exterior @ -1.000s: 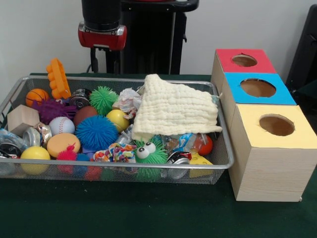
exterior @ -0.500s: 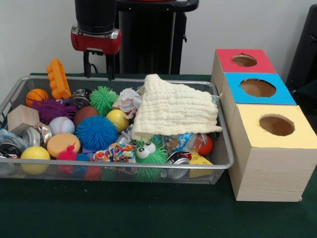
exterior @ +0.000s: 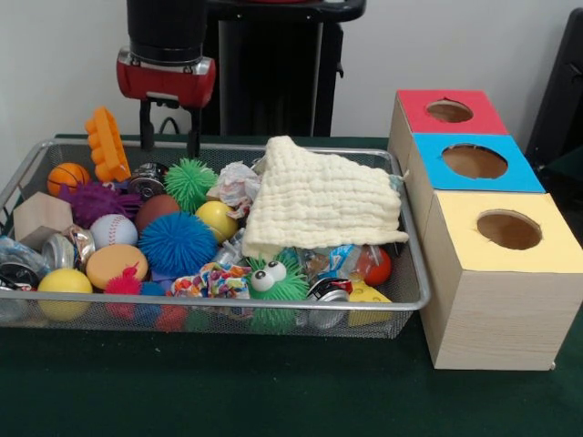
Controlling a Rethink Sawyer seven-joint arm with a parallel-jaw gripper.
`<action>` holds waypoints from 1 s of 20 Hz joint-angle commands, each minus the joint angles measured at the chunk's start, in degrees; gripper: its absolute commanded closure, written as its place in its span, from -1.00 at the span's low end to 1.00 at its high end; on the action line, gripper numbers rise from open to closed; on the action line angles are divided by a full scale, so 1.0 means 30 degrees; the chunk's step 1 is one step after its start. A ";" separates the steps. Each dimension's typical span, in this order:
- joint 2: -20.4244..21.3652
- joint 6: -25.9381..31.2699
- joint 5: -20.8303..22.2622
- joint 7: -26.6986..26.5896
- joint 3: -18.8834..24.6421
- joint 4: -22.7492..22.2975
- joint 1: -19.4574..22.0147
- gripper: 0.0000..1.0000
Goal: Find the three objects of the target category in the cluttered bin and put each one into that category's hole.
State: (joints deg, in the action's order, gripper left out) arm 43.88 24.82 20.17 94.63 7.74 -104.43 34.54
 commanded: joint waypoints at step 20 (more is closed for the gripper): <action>-0.0450 0.5258 -0.1290 0.0963 0.1007 0.3856 -0.1295 -1.00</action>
State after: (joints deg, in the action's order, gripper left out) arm 43.88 33.83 18.22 94.63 7.73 -96.18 32.42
